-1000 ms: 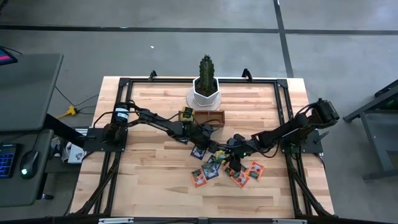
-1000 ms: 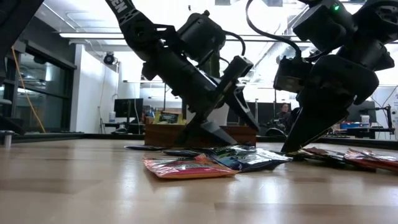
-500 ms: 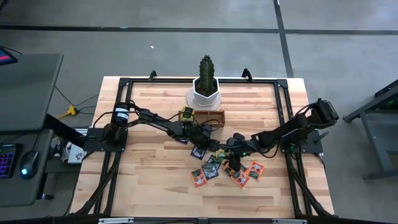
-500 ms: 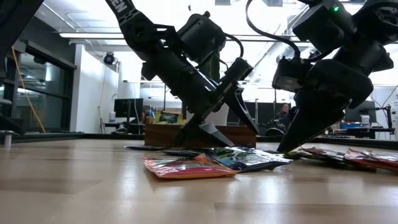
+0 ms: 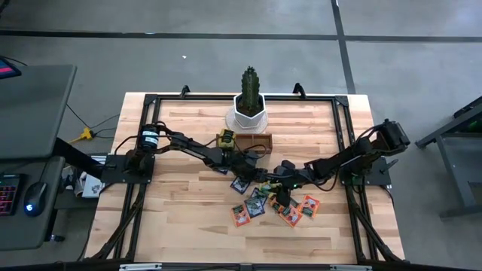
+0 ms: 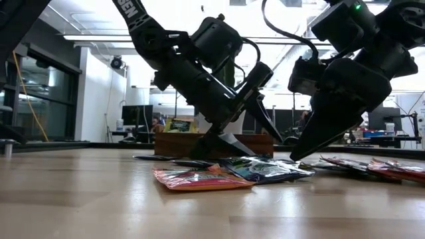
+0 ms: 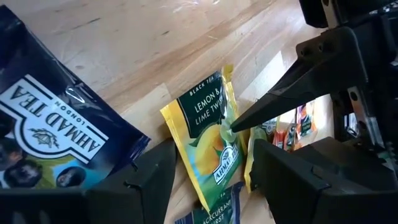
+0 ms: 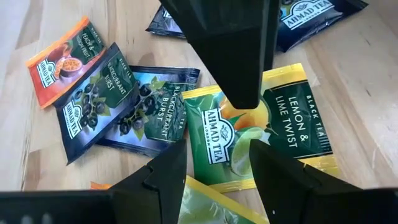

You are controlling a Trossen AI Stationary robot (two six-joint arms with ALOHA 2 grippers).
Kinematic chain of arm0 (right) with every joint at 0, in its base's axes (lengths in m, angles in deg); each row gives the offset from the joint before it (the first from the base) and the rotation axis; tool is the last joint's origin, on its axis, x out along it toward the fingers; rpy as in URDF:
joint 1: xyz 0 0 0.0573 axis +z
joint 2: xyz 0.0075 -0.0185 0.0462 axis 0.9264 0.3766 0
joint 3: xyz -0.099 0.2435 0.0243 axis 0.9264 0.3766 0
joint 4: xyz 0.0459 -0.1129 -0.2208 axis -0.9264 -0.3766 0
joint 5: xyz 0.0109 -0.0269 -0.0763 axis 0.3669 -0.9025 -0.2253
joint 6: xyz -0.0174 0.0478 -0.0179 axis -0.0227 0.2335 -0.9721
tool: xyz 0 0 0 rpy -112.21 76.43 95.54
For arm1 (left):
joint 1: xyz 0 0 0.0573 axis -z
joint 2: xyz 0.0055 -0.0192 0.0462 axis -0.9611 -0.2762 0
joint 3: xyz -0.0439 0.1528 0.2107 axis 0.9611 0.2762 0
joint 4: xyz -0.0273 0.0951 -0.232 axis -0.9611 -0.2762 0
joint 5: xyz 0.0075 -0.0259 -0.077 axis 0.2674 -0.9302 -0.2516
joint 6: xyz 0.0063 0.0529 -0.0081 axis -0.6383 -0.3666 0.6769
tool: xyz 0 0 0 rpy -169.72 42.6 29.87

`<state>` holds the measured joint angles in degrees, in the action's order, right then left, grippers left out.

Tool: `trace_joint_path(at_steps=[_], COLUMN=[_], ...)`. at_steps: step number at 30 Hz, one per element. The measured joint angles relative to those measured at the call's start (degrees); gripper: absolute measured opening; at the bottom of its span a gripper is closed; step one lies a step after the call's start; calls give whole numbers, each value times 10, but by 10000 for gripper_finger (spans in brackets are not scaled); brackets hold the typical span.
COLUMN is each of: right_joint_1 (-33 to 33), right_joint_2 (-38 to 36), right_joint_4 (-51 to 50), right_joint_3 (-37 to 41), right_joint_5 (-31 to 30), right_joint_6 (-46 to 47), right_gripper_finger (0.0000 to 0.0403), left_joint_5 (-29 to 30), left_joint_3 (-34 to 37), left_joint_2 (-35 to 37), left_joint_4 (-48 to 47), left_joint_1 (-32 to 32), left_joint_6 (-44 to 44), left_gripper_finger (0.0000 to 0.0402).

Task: Pick & Place Tea
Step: Put the yellow tea bag into the left section of the wooden organizer

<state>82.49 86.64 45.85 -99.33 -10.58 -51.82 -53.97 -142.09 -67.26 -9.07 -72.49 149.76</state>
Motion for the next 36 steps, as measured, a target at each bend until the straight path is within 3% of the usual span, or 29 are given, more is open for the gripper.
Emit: trace_joint_path(at_steps=[6,20,26,36], right_joint_1=[0,0,0,0], right_joint_2=[0,-1,-1,-4], right_joint_4=[1,2,2,2], right_joint_3=[-1,-1,-1,-1], right_joint_5=[2,12,18,92], right_joint_6=[0,5,5,41], right_gripper_finger=[171,171,171,171], left_joint_5=[11,19,29,60], left_joint_3=[0,2,2,2], left_joint_2=[-1,-1,-1,-2], left_joint_4=[3,4,5,9], left_joint_1=[0,1,1,0], left_joint_6=[0,-26,-48,-108], left_gripper_finger=[191,9,1,0])
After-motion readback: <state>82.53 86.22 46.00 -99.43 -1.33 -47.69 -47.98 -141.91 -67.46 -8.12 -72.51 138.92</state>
